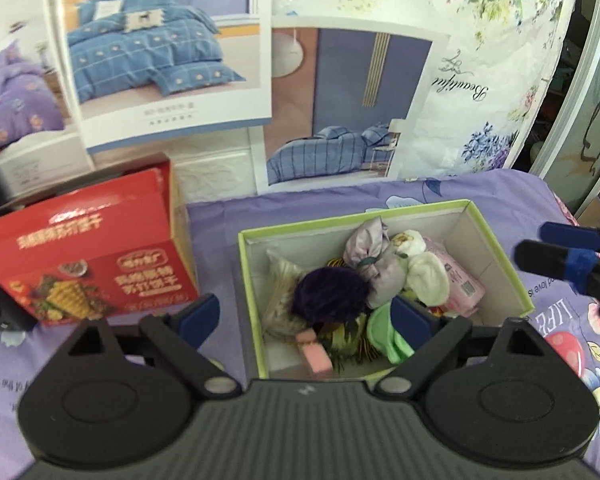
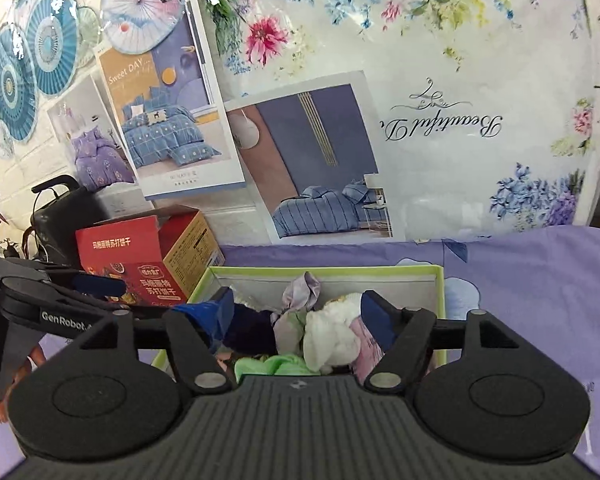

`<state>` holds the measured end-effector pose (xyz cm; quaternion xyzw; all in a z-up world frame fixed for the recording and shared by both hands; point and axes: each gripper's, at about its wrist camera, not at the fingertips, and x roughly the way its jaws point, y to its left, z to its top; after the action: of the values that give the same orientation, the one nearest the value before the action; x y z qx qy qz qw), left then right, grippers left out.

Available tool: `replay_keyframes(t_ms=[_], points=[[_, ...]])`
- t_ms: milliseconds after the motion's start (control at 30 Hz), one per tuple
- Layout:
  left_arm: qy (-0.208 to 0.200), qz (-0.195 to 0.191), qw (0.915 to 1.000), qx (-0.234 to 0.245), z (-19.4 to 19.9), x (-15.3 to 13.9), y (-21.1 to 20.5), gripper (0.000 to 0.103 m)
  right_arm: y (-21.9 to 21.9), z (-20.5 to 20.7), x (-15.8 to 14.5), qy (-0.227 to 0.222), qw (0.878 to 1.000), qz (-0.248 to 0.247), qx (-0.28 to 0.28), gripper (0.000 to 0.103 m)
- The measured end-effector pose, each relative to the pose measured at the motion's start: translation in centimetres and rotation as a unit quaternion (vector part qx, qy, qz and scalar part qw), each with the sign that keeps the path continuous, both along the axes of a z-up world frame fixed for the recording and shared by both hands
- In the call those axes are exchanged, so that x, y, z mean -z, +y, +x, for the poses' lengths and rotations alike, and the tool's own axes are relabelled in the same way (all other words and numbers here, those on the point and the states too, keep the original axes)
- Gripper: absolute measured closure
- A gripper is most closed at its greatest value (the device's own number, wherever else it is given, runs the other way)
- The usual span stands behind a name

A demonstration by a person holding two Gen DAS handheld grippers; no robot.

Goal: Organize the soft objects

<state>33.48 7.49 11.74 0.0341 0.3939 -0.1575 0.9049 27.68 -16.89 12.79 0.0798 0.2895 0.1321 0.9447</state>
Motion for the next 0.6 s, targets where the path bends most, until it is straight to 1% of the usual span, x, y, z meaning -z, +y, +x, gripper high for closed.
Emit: replay_keyframes(t_ms=[100,233,467,500,533,567,600], points=[[-0.012,-0.001,0.9998,-0.016,-2.2,-0.5,0.5,0.011,-0.8,-2.3,-0.5,-0.013,1.0,0.002,0.011,0.044],[-0.028,-0.013,0.9991,-0.029,-5.8,-1.1,1.1,0.011,-1.5,-5.6,-0.7,-0.023,0.999,0.012,0.021,0.043],[-0.047,-0.027,0.9982,-0.025,-10.9,-2.5,1.4,0.011,-2.2,-10.5,-0.7,-0.036,0.998,0.044,0.032,0.042],[-0.051,-0.028,0.998,-0.024,-11.6,-2.7,1.5,0.01,-2.2,-11.2,-0.8,-0.039,0.998,0.045,0.032,0.042],[-0.054,-0.029,0.9978,-0.025,-12.2,-2.9,1.5,0.006,-2.3,-11.8,-0.8,-0.042,0.997,0.048,0.035,0.042],[-0.059,-0.03,0.9975,-0.026,-13.0,-3.1,1.5,0.005,-2.4,-12.5,-0.9,-0.048,0.997,0.05,0.038,0.042],[-0.065,-0.032,0.997,-0.028,-13.7,-3.3,1.5,0.006,-2.5,-13.2,-1.0,-0.053,0.996,0.052,0.039,0.041]])
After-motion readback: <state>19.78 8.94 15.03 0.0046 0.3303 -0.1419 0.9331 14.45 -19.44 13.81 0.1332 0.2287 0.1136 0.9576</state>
